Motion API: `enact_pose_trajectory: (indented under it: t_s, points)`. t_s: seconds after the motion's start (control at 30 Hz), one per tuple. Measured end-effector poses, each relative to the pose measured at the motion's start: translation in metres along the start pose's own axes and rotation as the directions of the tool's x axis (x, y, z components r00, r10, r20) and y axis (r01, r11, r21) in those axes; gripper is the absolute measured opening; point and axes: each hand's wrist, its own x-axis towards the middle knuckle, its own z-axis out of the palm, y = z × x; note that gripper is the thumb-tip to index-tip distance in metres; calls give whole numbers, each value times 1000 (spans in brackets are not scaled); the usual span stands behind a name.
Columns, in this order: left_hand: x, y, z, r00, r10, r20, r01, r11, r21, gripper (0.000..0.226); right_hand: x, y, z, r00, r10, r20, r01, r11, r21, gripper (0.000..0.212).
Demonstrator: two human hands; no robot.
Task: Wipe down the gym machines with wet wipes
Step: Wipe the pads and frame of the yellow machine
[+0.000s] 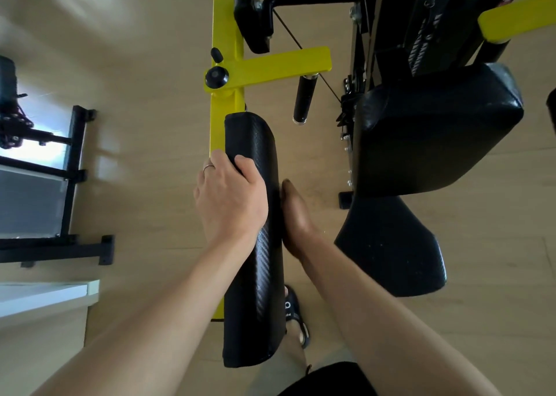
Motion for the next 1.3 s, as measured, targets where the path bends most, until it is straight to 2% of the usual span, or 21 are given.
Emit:
enact_pose_trajectory:
  t_s: [0.2,0.3,0.4,0.53,0.63,0.73,0.8,0.87,0.97,1.07,1.13,1.23,1.3]
  points:
    - [1,-1,0,1000,-3,7,3,1000,-12,33,-57,68,-23,990,140,15,-139,987,-79,60]
    - [1,-1,1,1000,-6,4,6,1000,-19,34,-75,114,-22,964,243,-109,-259,953,-159,67]
    - [1,-1,1,1000,-12,0,12,1000,-17,36,-84,115,-20,943,278,-184,-298,950,-90,67]
    - [2,0,1,1000,-23,0,23,1000,-21,39,-71,62,-17,978,210,5,-210,978,11,62]
    - [3,1,2,999,-35,-3,35,999,-26,40,-64,48,-14,985,171,-25,-172,985,-32,61]
    - [4,0,3,999,-41,-10,41,998,-52,40,-80,85,-20,983,179,-34,-181,980,-84,56]
    - [4,0,4,999,-45,-11,44,996,-83,40,-92,119,-22,970,213,-122,-227,967,-116,52]
    - [4,0,4,999,-47,-12,46,994,-100,41,-101,154,-21,928,302,-217,-311,950,-9,50]
    - [2,-1,3,999,-47,0,47,993,-112,40,-112,170,-5,890,368,-269,-305,919,249,26]
    - [-1,-3,3,999,-41,7,42,990,-136,40,-111,160,-1,872,433,-229,-293,836,464,23]
    - [-1,-4,3,999,-39,8,39,989,-143,40,-109,146,-3,864,462,-198,-321,811,490,30]
    - [-1,-4,3,999,-39,11,40,988,-146,38,-101,134,-13,898,430,-91,-329,795,510,58]
    - [0,-4,3,999,-34,10,35,988,-149,38,-94,118,-20,912,408,-36,-348,820,454,64]
